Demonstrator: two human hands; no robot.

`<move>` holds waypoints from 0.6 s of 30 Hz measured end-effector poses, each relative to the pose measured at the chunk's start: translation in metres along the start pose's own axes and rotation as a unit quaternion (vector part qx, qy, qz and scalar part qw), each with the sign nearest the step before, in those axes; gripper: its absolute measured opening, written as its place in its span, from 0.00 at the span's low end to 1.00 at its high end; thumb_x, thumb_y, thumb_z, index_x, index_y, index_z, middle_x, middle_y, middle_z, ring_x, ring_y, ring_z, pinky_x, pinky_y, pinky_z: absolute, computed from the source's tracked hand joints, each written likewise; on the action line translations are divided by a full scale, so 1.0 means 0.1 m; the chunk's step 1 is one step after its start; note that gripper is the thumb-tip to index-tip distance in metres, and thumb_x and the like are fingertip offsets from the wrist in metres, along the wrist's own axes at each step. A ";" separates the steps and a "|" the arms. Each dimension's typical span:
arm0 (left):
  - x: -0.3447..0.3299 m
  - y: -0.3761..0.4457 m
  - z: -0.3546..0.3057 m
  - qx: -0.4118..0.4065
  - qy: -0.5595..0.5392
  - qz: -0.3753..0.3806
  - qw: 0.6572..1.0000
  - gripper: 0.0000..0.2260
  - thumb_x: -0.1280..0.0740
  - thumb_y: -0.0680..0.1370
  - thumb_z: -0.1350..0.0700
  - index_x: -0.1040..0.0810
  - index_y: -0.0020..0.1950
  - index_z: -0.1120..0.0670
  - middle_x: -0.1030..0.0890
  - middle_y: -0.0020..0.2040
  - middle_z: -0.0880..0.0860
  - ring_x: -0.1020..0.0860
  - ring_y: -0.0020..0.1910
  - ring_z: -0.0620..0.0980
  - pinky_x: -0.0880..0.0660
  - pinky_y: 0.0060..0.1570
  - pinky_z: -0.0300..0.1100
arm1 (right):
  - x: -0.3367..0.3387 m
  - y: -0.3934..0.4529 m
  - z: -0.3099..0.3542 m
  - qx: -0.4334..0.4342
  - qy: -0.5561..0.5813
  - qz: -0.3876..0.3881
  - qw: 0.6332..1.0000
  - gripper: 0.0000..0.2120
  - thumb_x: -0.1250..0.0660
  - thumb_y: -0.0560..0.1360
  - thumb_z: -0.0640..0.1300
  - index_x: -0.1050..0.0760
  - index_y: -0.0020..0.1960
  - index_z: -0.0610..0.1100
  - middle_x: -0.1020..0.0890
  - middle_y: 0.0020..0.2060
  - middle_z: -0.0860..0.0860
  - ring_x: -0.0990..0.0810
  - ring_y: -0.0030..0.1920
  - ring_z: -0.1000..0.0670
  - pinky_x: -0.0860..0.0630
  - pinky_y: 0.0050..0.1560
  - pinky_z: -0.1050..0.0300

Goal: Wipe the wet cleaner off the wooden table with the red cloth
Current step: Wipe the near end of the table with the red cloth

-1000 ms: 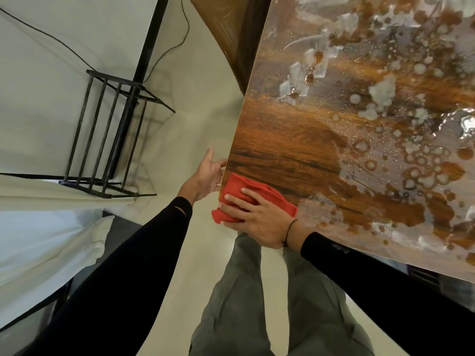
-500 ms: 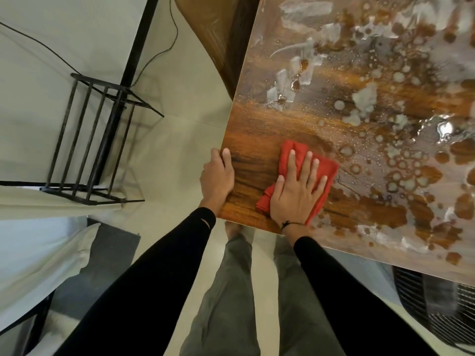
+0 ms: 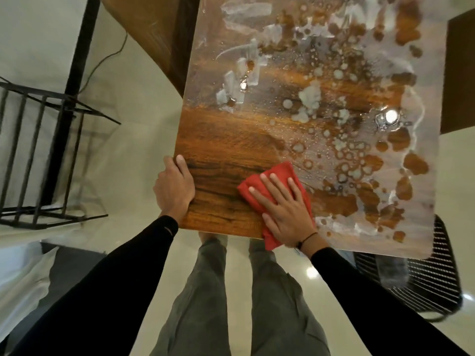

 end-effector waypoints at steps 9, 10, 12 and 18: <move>0.00 0.03 -0.07 0.005 0.019 -0.034 0.999 0.24 0.54 0.90 0.37 0.28 0.60 0.53 0.23 0.46 0.52 0.24 0.42 0.56 0.29 0.48 0.52 | 0.30 1.12 0.06 -0.178 0.013 -0.093 0.980 0.36 0.44 0.85 0.54 0.51 0.91 0.53 0.51 0.91 0.45 0.52 0.91 0.42 0.53 0.89 0.36; -0.01 0.03 -0.08 0.005 0.022 -0.029 0.999 0.24 0.54 0.90 0.37 0.29 0.60 0.53 0.23 0.46 0.52 0.24 0.42 0.56 0.29 0.48 0.52 | 0.28 1.15 0.12 -0.148 0.018 -0.084 0.985 0.36 0.45 0.86 0.53 0.52 0.92 0.52 0.51 0.91 0.45 0.53 0.91 0.42 0.53 0.89 0.37; -0.04 -0.01 -0.01 0.011 0.030 -0.022 0.999 0.24 0.54 0.90 0.37 0.29 0.60 0.53 0.23 0.46 0.53 0.24 0.43 0.56 0.29 0.49 0.52 | 0.16 1.06 0.32 -0.074 0.019 -0.053 0.996 0.36 0.45 0.87 0.53 0.53 0.92 0.52 0.51 0.91 0.45 0.53 0.91 0.42 0.54 0.90 0.38; -0.04 -0.01 0.02 0.015 0.024 -0.015 0.999 0.26 0.54 0.90 0.37 0.27 0.63 0.55 0.23 0.47 0.54 0.23 0.44 0.57 0.24 0.51 0.56 | 0.00 0.32 0.06 -0.023 -0.007 -0.018 1.000 0.36 0.47 0.87 0.60 0.55 0.91 0.58 0.54 0.91 0.49 0.55 0.91 0.43 0.52 0.87 0.31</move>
Point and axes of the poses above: each hand's wrist, its own y-axis towards the middle knuckle, its own x-axis out of the back of the hand, z = x × y, the point moved 4 cm from there along y, towards the middle knuckle
